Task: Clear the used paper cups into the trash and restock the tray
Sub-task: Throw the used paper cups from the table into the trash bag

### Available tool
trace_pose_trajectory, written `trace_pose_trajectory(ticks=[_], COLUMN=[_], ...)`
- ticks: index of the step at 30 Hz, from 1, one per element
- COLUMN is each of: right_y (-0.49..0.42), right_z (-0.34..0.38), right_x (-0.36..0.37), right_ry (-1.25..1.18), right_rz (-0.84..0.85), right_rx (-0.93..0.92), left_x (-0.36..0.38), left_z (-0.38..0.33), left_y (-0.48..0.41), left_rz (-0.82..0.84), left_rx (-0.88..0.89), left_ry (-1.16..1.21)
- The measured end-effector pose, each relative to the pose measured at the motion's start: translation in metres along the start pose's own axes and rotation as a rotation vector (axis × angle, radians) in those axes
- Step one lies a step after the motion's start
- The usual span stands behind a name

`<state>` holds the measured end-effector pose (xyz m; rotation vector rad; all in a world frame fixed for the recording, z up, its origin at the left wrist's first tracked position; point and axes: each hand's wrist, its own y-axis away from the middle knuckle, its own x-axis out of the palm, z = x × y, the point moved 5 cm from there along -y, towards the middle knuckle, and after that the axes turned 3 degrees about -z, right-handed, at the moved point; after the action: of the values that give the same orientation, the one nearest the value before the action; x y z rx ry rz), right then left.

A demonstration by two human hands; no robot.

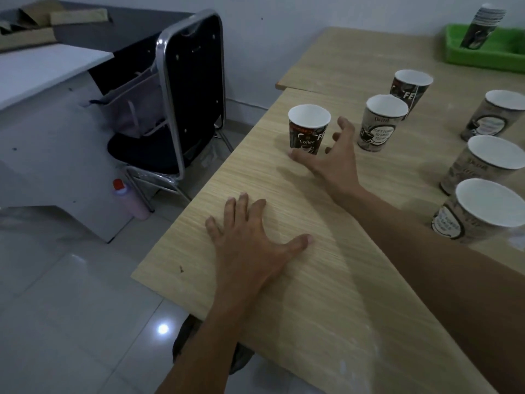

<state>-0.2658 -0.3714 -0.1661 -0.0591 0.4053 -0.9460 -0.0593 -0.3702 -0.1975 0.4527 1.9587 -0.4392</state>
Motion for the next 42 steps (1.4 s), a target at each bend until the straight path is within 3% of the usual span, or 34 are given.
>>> trace_pose_trajectory(ticks=[7, 10, 20, 29, 37, 39, 41, 42], right_y=[-0.016, -0.016, 0.088, 0.215, 0.279, 0.287, 0.298, 0.305], right_z=[0.002, 0.002, 0.037, 0.082, 0.078, 0.055, 0.031, 0.031], right_x=[0.015, 0.017, -0.004, -0.028, -0.02, -0.007, 0.008, 0.008], right_ry=[-0.19, -0.139, -0.277, -0.291, -0.285, -0.219, -0.183, -0.165], right_rz=[0.053, 0.022, -0.002, 0.082, 0.173, 0.27, 0.397, 0.392], right_rx=[0.063, 0.051, -0.015, -0.093, -0.116, -0.037, 0.14, 0.114], left_x=[-0.001, -0.002, -0.007, -0.021, -0.018, -0.007, 0.01, 0.021], left_z=[-0.001, -0.001, 0.011, 0.056, 0.097, 0.117, 0.141, 0.154], left_y=[0.002, 0.003, 0.026, 0.123, 0.173, 0.186, 0.193, 0.194], left_rz=[-0.009, -0.027, -0.043, -0.323, -0.526, -0.6, -0.59, -0.554], left_rx=[0.001, 0.008, 0.111, 0.188, 0.259, 0.199, 0.034, -0.073], left_ry=[0.012, 0.014, 0.054, 0.157, 0.312, 0.37, 0.458, 0.52])
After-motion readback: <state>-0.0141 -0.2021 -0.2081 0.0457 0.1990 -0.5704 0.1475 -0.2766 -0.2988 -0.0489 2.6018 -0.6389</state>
